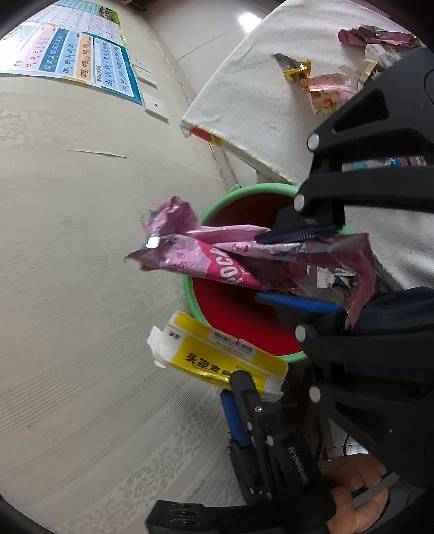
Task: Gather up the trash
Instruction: 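Carry both items over the red bin and open both tools, then move both tools back over the table toward the remaining trash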
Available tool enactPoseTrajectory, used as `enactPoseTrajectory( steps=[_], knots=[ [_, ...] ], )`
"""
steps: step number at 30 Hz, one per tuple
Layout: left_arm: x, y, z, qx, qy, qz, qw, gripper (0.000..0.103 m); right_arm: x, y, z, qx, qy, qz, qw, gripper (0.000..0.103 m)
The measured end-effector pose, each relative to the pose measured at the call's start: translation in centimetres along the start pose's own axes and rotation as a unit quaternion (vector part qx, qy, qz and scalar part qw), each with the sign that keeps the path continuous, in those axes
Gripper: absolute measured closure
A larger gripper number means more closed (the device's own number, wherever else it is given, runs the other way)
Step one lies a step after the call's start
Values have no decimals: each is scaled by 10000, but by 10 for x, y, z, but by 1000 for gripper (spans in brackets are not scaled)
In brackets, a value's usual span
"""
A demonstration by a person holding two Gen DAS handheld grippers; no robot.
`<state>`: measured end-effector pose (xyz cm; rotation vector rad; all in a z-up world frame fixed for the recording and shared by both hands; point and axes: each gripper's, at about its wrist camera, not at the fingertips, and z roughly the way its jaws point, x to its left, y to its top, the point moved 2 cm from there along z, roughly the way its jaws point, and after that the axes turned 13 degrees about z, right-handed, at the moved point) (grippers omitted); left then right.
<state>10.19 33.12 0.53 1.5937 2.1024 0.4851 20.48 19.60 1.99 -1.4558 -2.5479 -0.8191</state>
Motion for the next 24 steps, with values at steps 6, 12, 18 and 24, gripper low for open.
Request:
enactPoseTrajectory(
  steps=[6, 12, 18, 24],
  knots=[
    [6, 4, -3, -164, 3, -139, 9998, 38, 1, 1, 0, -77, -124, -20, 9999, 33],
    [7, 1, -13, -268, 159, -231, 9992, 10, -7, -1, -15, -197, -187, 87, 9996, 19],
    [-12, -1, -25, -304, 272, -24, 9992, 8, -20, -11, -40, -402, -177, 267, 9987, 11],
    [-42, -2, -37, -416, 200, 214, 9987, 8, -40, -32, -78, -654, -261, 490, 9963, 10]
  ],
)
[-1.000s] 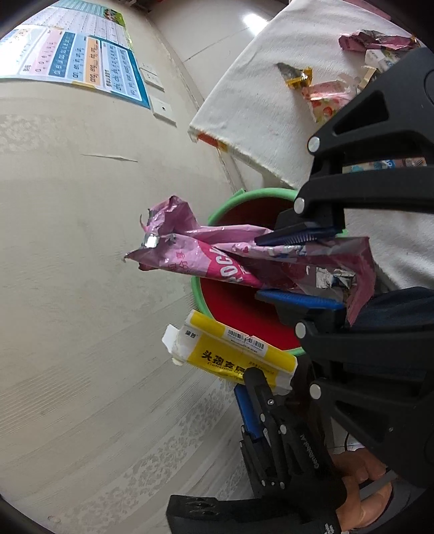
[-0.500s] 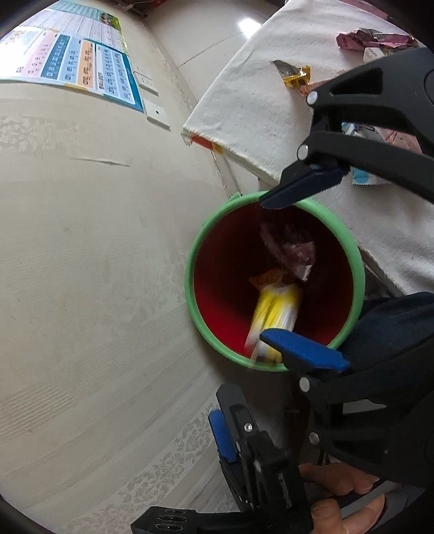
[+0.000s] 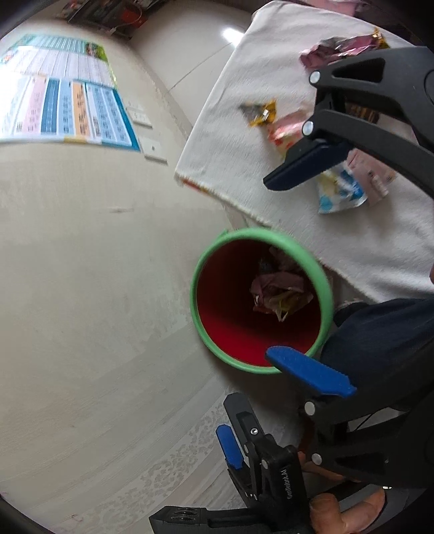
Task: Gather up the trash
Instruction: 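Move both tools back over the table toward the remaining trash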
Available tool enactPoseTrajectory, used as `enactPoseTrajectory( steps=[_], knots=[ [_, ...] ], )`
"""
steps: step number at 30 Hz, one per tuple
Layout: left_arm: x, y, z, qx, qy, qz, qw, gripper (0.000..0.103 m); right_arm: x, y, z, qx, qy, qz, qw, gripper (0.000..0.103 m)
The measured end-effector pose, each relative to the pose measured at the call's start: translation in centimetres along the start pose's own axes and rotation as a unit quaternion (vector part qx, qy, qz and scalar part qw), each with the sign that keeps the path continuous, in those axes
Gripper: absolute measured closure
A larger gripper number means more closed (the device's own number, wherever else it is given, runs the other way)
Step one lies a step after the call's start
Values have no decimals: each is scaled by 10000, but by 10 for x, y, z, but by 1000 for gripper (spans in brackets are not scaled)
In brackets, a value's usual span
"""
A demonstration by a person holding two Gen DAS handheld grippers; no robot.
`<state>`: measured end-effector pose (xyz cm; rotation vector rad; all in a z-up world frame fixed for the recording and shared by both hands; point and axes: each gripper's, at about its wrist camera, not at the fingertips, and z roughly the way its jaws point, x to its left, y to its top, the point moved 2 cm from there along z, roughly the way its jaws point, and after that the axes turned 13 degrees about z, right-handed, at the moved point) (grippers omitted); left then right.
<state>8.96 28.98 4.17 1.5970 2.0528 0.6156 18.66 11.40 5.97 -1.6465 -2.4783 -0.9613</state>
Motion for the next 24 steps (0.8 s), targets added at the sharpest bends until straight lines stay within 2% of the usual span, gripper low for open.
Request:
enactPoseTrajectory(
  steps=[12, 24],
  knots=[
    [-98, -10, -11, -35, -444, 684, 9967, 8, -89, -38, -70, -423, -432, 703, 9957, 9],
    [-186, -19, -2, 122, -892, 1178, 9889, 8, -189, -80, -123, -666, -881, 1426, 9836, 9]
  ],
)
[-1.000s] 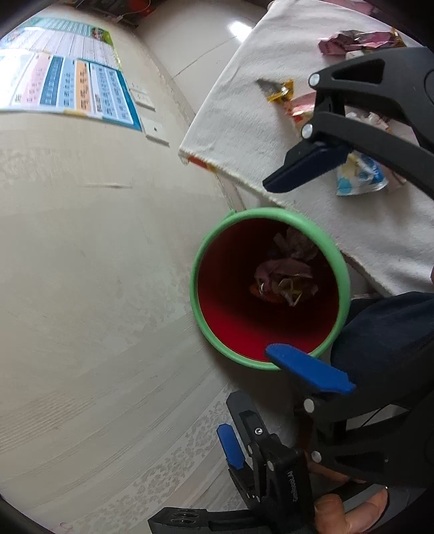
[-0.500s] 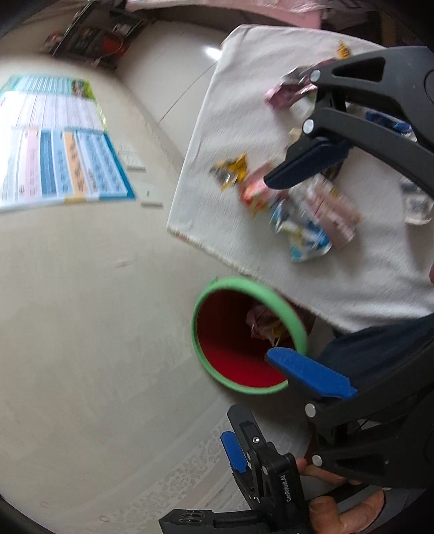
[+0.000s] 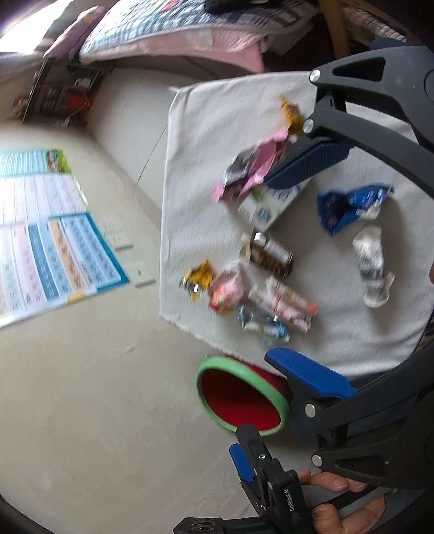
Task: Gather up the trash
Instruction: 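Move both tools back over the table toward the remaining trash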
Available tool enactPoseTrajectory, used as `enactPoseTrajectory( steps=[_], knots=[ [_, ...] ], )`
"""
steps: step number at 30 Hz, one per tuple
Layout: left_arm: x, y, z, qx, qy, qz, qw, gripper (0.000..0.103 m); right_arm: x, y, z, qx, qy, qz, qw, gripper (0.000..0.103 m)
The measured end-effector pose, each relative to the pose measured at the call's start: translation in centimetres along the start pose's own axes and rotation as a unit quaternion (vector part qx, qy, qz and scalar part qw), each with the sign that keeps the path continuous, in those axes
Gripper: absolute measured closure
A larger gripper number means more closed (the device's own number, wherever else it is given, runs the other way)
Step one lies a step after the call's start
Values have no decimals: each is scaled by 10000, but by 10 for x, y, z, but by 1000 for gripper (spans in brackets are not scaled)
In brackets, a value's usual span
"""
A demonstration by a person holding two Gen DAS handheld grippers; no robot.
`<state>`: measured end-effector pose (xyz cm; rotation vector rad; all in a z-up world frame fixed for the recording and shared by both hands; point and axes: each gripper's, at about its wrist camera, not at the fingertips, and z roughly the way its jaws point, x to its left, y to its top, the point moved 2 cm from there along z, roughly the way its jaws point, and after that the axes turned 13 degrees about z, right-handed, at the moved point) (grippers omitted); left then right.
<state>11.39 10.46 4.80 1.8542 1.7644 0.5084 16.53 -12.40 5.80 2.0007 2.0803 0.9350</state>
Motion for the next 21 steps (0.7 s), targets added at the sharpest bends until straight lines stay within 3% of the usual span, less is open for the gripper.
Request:
enactPoseTrajectory(
  steps=[6, 15, 21],
  knots=[
    [-31, -1, 21, 89, 27, 174, 9998, 8, -59, -4, -10, -35, -223, 412, 9989, 9],
    [-57, -13, 55, 636, -67, 500, 9967, 8, -127, -14, -10, 34, -506, 840, 9952, 9],
    [-67, -21, 77, 940, -86, 652, 9934, 8, -151, -18, -1, 137, -616, 1036, 9926, 9]
  ],
)
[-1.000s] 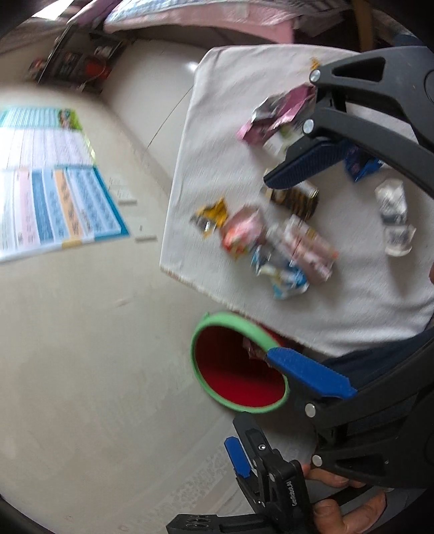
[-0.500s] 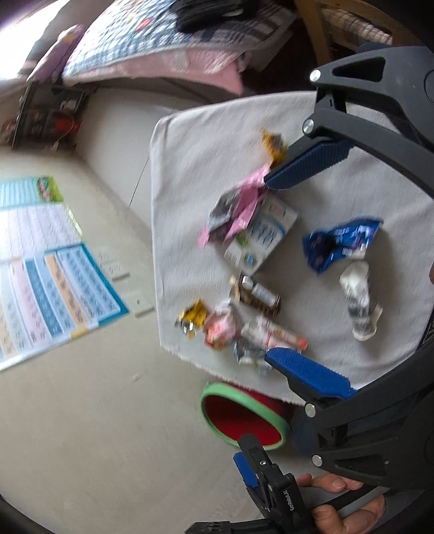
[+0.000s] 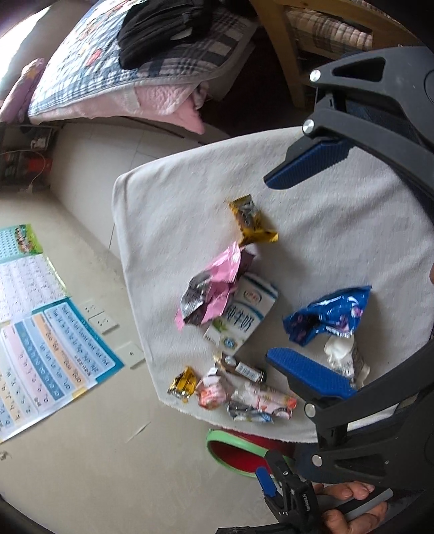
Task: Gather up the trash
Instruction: 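Move both tools back over the table toward the remaining trash, then grasp the white snack sticks with the left tool while the right tool grasps the yellow candy wrapper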
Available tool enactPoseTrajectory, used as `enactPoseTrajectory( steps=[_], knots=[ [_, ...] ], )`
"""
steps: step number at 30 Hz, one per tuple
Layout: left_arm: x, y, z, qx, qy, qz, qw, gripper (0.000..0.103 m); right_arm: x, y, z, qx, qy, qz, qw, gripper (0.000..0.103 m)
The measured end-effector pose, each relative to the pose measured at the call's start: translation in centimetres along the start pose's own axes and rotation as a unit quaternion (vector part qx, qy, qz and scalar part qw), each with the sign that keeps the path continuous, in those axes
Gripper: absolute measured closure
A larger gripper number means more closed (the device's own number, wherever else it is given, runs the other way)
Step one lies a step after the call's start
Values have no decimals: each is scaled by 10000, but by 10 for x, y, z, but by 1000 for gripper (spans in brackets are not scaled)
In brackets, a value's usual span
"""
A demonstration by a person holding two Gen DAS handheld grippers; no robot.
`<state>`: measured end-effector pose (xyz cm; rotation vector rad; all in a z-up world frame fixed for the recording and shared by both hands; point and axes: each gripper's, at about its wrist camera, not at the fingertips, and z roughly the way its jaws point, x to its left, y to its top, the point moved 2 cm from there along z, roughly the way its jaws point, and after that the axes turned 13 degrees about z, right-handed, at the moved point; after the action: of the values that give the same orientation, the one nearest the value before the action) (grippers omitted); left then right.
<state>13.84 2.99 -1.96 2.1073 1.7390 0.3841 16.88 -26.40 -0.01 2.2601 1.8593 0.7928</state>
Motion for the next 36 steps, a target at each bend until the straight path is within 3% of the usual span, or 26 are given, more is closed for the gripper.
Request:
enactPoseTrajectory(
  steps=[10, 18, 26, 28, 31, 35, 36],
  knots=[
    [-8, 0, 42, 384, -102, 88, 9992, 10, -25, 4, 36, 228, -257, 147, 9993, 9],
    [-11, 3, 80, 773, -84, 233, 9967, 41, -41, 15, 59, 302, -475, 317, 9979, 9],
    [-15, -3, 107, 1097, -104, 354, 9933, 52, -53, 21, 89, 481, -722, 422, 9953, 9],
    [-14, -4, 107, 1091, -58, 368, 9933, 60, -53, 21, 96, 519, -768, 389, 9949, 12],
    [-10, -3, 106, 1084, -36, 344, 9935, 70, -52, 19, 106, 591, -733, 372, 9949, 21],
    [-6, -4, 101, 1047, -94, 369, 9938, 77, -51, 15, 117, 784, -579, 421, 9943, 57],
    [-6, -4, 99, 1026, -98, 378, 9940, 79, -49, 14, 118, 791, -570, 393, 9945, 60]
  ],
)
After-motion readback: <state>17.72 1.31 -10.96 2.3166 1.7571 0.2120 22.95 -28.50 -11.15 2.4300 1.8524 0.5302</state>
